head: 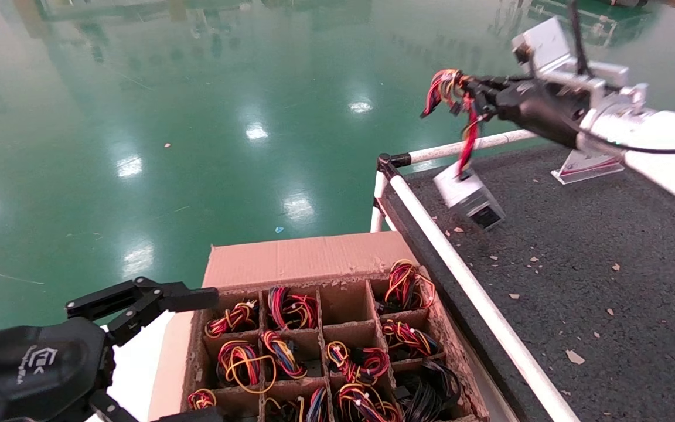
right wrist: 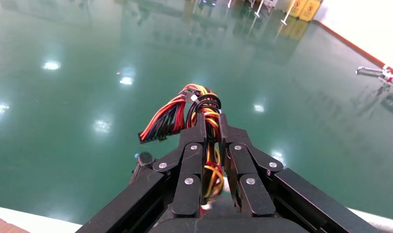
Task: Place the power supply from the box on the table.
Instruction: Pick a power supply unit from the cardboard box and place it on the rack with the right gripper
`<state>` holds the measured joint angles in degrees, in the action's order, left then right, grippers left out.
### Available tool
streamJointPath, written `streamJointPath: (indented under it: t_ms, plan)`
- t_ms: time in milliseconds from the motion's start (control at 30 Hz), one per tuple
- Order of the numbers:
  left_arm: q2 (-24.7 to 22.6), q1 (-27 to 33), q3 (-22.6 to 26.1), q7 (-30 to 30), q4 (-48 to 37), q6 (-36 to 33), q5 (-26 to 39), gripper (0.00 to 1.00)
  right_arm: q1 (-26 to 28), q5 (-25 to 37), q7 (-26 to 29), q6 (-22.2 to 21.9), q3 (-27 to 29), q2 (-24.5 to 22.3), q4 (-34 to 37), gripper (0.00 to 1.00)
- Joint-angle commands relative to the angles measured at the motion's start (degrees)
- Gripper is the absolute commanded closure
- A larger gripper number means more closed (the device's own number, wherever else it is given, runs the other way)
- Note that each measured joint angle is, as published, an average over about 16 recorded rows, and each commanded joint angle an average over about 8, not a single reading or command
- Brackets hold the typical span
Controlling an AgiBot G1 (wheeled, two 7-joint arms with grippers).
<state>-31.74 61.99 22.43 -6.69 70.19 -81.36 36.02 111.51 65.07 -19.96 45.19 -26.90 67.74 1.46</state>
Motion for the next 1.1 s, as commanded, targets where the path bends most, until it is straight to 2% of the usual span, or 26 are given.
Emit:
streamJointPath:
  t_ms: [33,700,1100]
  plan:
    - [0.0,0.0,0.0,0.0,0.0,0.0,0.0,0.0,-1.1,-0.1,-0.1,-1.2,0.1,0.5,-0.1,1.0]
    - [0.0,0.0,0.0,0.0,0.0,0.0,0.0,0.0,-1.2,-2.6,2.4,-3.2,1.8,4.7,-1.1,1.0]
    - [0.0,0.0,0.0,0.0,0.0,0.0,0.0,0.0,-2.9,-2.1,3.0,-6.6,1.5,4.1,-0.5,1.0]
